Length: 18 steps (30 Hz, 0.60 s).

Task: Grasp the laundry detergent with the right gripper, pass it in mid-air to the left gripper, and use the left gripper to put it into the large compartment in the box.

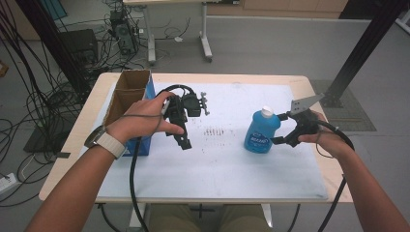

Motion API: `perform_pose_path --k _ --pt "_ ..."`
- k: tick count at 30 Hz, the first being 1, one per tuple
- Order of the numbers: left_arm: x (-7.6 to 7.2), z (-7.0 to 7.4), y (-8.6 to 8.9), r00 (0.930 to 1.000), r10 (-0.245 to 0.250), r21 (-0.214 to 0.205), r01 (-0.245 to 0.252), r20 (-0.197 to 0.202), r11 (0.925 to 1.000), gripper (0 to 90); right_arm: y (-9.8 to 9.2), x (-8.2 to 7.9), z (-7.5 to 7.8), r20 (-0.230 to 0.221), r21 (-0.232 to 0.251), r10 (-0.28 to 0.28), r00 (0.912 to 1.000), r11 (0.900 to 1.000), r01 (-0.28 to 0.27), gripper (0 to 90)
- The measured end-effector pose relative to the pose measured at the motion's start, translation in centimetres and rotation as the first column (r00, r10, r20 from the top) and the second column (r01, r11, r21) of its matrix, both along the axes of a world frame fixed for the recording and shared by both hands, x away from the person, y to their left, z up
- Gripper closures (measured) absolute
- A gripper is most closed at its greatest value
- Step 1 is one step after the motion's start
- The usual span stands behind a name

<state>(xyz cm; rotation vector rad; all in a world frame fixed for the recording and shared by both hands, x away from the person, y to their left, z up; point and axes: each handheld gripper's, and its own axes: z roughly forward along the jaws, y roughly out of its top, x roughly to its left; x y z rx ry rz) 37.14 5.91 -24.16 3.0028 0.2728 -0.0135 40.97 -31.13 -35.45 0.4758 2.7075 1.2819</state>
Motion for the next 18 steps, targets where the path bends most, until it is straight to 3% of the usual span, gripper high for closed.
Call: perform_pose_path --k 18 --pt "-0.01 0.02 0.09 1.0 0.005 -0.001 -0.005 0.002 1.0 8.3 -0.09 -0.1 -0.02 -0.007 0.0 -0.004 1.0 1.0 0.004 5.0"
